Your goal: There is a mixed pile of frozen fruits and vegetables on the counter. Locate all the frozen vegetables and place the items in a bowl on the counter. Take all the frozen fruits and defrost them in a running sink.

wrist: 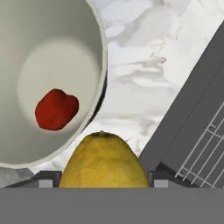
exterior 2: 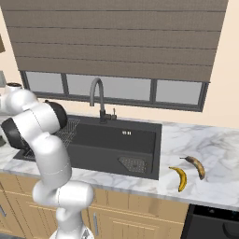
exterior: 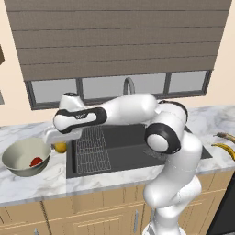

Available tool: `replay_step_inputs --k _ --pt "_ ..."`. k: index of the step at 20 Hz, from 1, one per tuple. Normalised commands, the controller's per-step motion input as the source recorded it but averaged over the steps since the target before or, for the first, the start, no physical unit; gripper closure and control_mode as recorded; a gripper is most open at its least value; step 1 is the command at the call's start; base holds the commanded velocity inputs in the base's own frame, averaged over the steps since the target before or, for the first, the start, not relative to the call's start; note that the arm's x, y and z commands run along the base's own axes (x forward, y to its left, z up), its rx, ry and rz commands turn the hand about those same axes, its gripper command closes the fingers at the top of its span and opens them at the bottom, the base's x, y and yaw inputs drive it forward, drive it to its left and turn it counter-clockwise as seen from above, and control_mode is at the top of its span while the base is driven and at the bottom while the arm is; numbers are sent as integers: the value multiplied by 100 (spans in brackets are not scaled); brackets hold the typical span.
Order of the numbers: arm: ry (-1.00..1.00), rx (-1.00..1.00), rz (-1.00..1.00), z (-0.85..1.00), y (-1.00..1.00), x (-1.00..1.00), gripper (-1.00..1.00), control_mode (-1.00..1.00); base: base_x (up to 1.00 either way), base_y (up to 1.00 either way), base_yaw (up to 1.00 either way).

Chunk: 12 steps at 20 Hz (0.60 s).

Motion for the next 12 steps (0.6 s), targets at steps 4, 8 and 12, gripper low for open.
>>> replay_step_inputs --k 4,8,12 --pt "4 5 0 31 2 0 100 -100 0 0 0" --pt "1 -6 0 3 27 9 100 -100 0 0 0" --pt "5 -14 0 4 61 12 100 -100 0 0 0"
